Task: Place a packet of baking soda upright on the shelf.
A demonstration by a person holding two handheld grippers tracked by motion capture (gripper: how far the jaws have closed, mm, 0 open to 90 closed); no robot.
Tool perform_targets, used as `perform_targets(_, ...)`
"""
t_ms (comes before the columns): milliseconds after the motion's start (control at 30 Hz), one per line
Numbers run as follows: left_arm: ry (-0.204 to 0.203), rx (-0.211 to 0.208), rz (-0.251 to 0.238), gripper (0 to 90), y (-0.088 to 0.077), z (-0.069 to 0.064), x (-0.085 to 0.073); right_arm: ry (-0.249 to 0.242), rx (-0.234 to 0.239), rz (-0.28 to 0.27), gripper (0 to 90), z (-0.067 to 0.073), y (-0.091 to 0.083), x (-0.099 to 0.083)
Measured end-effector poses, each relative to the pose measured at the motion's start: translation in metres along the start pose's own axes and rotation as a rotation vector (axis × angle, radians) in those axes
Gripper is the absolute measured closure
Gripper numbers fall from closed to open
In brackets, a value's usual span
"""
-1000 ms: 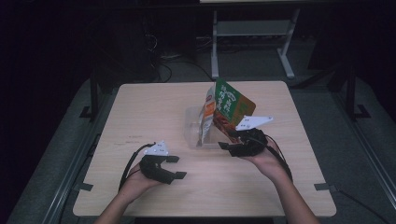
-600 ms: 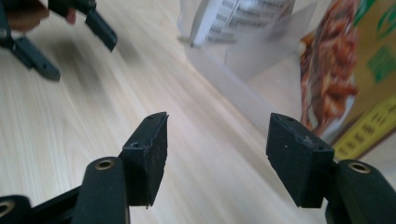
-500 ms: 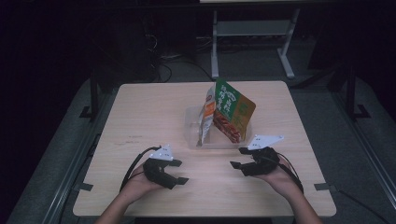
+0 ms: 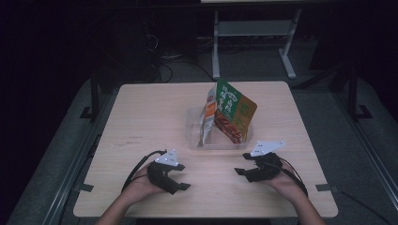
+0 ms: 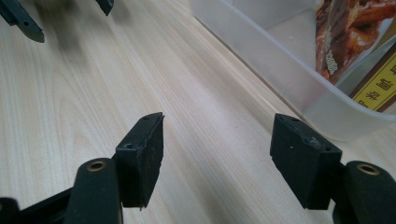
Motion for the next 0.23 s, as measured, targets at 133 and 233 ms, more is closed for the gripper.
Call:
perform_targets(133,0.002,-0.001,-0.001,23.8,0.0001,-0.0005,0.0002,0.002,0.007,-0.007,33.5,-0.0008,-0.0014,-0.0005)
perform_targets(233,0.004,-0.002,0.0,23.6,0.0006,-0.0007,0.0002,0.002,0.003,-0.014,33.0,-0.0027,-0.003,-0.0014)
Point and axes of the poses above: each handheld gripper's, and its own axes: y roughly forward along the jaws, x roughly out of its top, z roughly to its left, the point moved 8 cm from there along y, roughly forward along the jaws, and after that the axes turned 9 degrees about x, right-handed, at the moved point
